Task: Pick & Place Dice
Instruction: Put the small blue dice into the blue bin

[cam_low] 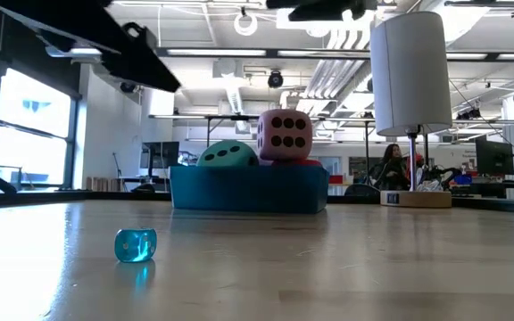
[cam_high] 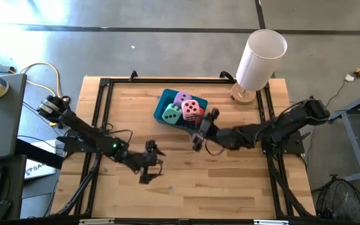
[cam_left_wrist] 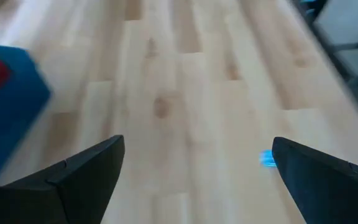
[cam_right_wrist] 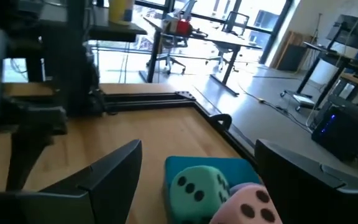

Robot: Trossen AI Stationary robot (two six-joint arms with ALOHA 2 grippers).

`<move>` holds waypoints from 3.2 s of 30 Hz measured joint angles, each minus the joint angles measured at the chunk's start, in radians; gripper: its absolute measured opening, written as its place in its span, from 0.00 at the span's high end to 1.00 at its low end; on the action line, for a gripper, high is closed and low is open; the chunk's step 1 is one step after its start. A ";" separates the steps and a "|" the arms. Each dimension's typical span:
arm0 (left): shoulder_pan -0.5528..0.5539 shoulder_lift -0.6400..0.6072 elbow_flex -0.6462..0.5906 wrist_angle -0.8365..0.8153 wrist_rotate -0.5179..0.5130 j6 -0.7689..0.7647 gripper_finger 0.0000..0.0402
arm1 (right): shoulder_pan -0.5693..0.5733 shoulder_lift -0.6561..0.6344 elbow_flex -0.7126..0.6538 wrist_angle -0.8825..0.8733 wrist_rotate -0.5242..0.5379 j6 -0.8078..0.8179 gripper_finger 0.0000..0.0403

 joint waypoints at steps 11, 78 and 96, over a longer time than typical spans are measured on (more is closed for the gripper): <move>-0.188 0.003 -0.075 0.129 0.000 -0.182 0.00 | 0.192 0.008 0.000 -0.133 0.139 0.118 0.24; -0.140 0.668 -0.071 0.886 -0.037 0.046 0.02 | 0.522 0.059 0.000 -0.209 0.076 0.431 0.24; -0.124 0.670 -0.072 0.876 -0.045 0.070 0.02 | 0.522 0.059 0.000 -0.211 0.074 0.430 0.24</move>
